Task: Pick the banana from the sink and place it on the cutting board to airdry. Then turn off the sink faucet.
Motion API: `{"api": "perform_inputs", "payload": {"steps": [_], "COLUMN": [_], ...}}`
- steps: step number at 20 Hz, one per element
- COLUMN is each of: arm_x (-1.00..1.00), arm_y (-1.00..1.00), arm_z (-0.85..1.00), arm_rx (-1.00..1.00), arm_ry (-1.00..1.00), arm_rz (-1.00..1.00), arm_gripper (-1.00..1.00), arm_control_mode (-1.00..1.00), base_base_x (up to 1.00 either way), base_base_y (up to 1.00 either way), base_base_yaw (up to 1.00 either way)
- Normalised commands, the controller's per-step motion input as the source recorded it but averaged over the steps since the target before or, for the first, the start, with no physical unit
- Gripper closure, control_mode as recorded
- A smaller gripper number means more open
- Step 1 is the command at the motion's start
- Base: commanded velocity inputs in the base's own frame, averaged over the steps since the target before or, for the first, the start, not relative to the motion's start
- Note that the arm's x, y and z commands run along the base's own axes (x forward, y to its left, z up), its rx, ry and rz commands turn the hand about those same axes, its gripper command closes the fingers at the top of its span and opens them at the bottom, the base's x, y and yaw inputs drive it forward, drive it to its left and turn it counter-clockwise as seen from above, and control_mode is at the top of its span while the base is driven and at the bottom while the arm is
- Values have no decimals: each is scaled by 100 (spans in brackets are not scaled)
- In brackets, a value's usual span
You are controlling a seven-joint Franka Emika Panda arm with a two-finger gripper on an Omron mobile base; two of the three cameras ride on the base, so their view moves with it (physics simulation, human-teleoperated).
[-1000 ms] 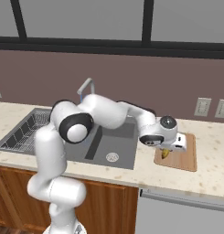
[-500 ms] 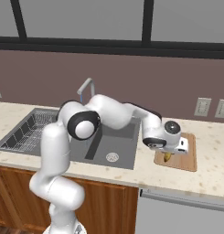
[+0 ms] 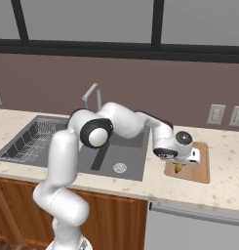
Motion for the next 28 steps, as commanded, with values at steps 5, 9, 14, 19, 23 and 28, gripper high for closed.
{"api": "perform_inputs", "payload": {"steps": [5,9,14,19,23,28], "arm_x": [26,21,7,0,0,-9], "arm_y": [-2,-8,0,1,7,18], "arm_z": [-22,-21,-7,26,35,45], "arm_rx": [0,0,0,0,0,0], "arm_ry": [0,0,0,0,0,-3], "arm_rz": [0,0,0,0,0,2], "arm_gripper": [100,100,-100,-100,-100,-100], "arm_control_mode": [-100,-100,-100,-100,-100,-100], "base_base_x": [0,0,0,0,0,0], "base_base_y": [0,0,0,0,0,0], "base_base_yaw": [0,0,0,0,0,0]}}
